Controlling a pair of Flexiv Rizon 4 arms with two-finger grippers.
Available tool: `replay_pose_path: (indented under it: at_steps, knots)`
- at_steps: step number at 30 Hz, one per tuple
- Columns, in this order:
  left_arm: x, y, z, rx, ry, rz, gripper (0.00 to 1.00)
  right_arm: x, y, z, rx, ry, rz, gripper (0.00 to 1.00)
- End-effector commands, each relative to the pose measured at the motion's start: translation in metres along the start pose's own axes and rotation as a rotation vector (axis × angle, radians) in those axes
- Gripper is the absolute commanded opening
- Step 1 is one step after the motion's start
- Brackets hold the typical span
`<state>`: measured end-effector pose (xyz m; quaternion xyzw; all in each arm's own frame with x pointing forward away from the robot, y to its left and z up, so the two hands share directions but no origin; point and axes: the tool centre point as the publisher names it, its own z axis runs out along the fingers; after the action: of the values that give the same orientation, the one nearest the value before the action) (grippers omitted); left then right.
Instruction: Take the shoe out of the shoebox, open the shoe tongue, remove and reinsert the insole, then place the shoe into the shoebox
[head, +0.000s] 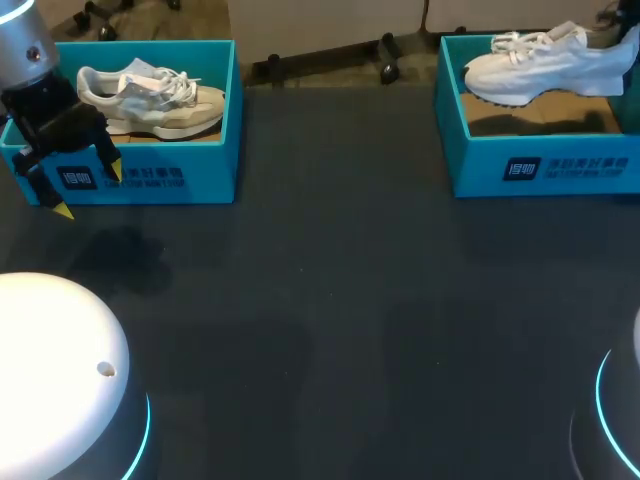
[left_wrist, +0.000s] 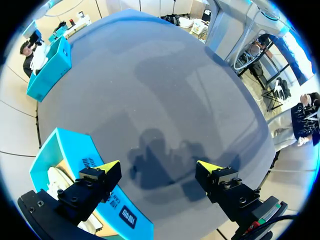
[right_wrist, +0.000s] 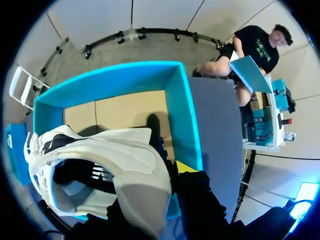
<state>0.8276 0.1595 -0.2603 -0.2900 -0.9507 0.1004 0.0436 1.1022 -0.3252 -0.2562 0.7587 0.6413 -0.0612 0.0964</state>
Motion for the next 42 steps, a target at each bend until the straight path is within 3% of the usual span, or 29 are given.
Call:
replay_pose_path:
  at_steps: [1, 5, 11, 21, 32, 42]
  knots:
    - [0.0, 0.0, 0.0, -0.002, 0.002, 0.001, 1.0, 0.001, 0.008, 0.01, 0.015, 0.003, 0.003, 0.0]
    - [0.0, 0.0, 0.0, -0.002, 0.002, 0.001, 1.0, -0.003, 0.003, 0.014, 0.015, 0.016, 0.018, 0.0]
    - [0.0, 0.0, 0.0, -0.002, 0.002, 0.001, 1.0, -0.01, -0.019, 0.009, 0.001, 0.017, 0.036, 0.0]
    - [0.0, 0.0, 0.0, -0.002, 0.002, 0.001, 1.0, -0.003, -0.048, 0.037, 0.011, 0.028, 0.033, 0.0]
    - [0.0, 0.0, 0.0, -0.002, 0.002, 0.001, 1.0, -0.003, -0.048, 0.037, 0.011, 0.028, 0.033, 0.0]
    - [0.0, 0.0, 0.0, -0.002, 0.002, 0.001, 1.0, -0.001, -0.059, 0.069, 0.016, 0.06, 0.006, 0.0]
